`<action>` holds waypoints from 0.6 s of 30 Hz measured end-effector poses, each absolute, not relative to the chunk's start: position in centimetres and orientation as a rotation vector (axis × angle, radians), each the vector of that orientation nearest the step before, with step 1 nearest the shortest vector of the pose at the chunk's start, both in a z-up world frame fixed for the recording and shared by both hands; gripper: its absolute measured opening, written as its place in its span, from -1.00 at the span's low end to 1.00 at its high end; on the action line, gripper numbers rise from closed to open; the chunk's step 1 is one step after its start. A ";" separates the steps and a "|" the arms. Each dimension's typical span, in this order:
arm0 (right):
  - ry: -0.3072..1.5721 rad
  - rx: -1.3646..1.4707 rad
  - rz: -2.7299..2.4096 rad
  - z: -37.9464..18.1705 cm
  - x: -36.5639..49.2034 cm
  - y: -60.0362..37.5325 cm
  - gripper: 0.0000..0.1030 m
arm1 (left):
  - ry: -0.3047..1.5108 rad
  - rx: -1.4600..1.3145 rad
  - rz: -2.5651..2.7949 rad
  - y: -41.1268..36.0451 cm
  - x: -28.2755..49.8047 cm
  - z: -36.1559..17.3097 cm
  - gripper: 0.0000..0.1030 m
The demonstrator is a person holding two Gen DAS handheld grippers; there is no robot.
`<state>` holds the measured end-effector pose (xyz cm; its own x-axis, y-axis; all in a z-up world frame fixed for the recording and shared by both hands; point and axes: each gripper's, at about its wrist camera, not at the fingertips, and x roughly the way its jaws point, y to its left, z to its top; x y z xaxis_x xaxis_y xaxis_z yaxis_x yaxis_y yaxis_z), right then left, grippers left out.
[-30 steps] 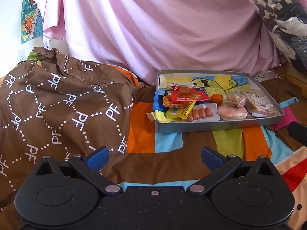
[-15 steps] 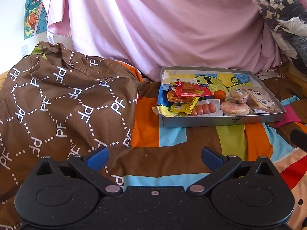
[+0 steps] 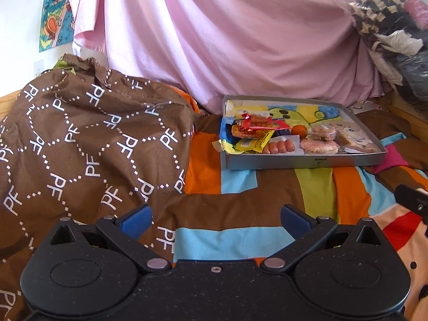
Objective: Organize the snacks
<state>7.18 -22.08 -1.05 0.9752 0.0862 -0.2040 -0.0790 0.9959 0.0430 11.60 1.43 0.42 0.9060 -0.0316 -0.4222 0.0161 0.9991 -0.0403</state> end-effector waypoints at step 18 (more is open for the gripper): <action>0.182 -0.038 0.185 -4.0 3.1 -18.4 1.00 | 0.392 -0.008 0.013 3.8 7.8 -0.5 0.98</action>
<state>3.10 -18.41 -3.96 0.9665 0.1796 -0.1832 -0.1865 0.9822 -0.0210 7.81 3.79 -0.48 0.9239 0.0109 -0.3824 -0.0141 0.9999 -0.0055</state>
